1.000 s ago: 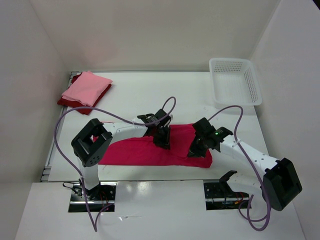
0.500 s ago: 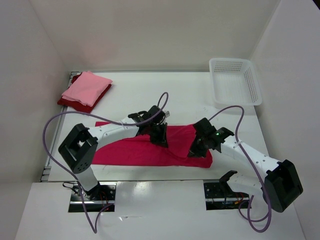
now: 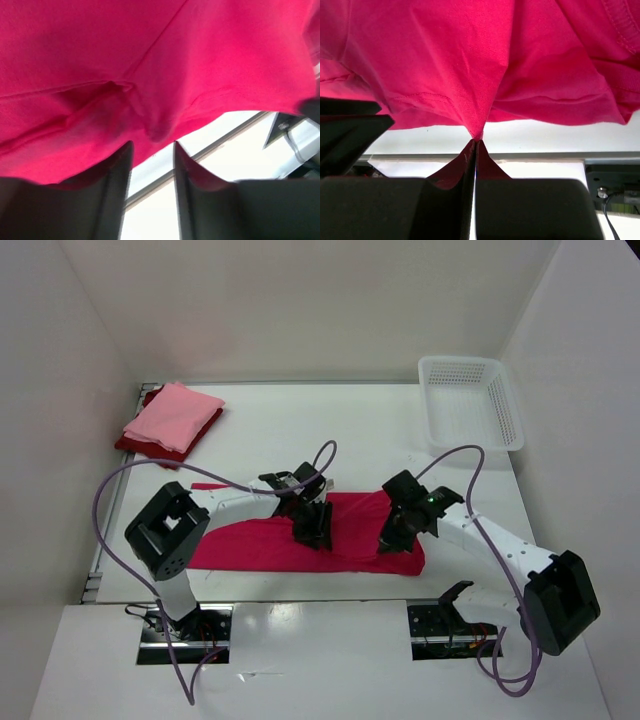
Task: Fold and stack the t-shirts
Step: Fold the other side of the tshirt into a rectangle, then rotate the tshirt 90 degrees
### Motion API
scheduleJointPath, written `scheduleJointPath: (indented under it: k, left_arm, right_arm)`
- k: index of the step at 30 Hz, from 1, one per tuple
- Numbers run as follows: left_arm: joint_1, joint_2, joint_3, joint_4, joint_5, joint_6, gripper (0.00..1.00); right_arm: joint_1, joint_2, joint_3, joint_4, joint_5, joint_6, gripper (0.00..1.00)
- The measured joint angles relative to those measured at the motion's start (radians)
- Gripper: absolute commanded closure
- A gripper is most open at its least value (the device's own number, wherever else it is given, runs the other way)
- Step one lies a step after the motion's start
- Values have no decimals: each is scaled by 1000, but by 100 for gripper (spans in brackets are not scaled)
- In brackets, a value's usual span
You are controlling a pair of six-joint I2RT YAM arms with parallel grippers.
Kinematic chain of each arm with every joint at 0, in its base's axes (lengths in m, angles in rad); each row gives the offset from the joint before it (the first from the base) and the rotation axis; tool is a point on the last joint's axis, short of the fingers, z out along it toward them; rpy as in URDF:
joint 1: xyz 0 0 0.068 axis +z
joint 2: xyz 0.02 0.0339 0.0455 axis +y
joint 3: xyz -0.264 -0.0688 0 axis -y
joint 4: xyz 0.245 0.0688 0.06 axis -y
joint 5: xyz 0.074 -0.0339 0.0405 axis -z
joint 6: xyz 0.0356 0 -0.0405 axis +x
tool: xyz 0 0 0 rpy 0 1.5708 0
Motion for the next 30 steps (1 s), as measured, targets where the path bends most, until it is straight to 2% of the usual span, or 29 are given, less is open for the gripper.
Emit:
scheduleJointPath:
  k: [3, 4, 5, 8, 12, 13, 14, 17, 24, 30]
  left_arm:
    - [10, 8, -6, -1, 5, 19, 42]
    - [17, 7, -6, 1, 5, 27, 42]
    - [26, 5, -6, 3, 8, 31, 42]
    - [73, -18, -3, -4, 7, 55, 42]
    - [162, -75, 43, -15, 4, 80, 42]
    - [187, -87, 53, -10, 5, 82, 42]
    - [220, -99, 62, 3, 8, 83, 42]
    - [317, -105, 71, 47, 9, 80, 45]
    - [527, -53, 9, 157, 29, 44, 48]
    - [686, -28, -134, 200, 67, 18, 48]
  right_arm:
    - [0, 2, 26, -28, 3, -1, 96]
    - [0, 3, 32, -37, 2, -3, 91]
    - [0, 7, 39, -51, 2, -3, 77]
    - [0, 14, 58, -93, 2, -5, 62]
    - [-17, 21, 121, -138, 1, -37, 62]
    - [-33, 31, 143, -139, -2, -50, 67]
    - [-56, 43, 166, -133, -1, -68, 81]
    - [-137, 109, 209, -54, 3, -123, 100]
    - [-267, 375, 210, 224, 55, -186, 100]
    - [-358, 425, 183, 306, 117, -191, 98]
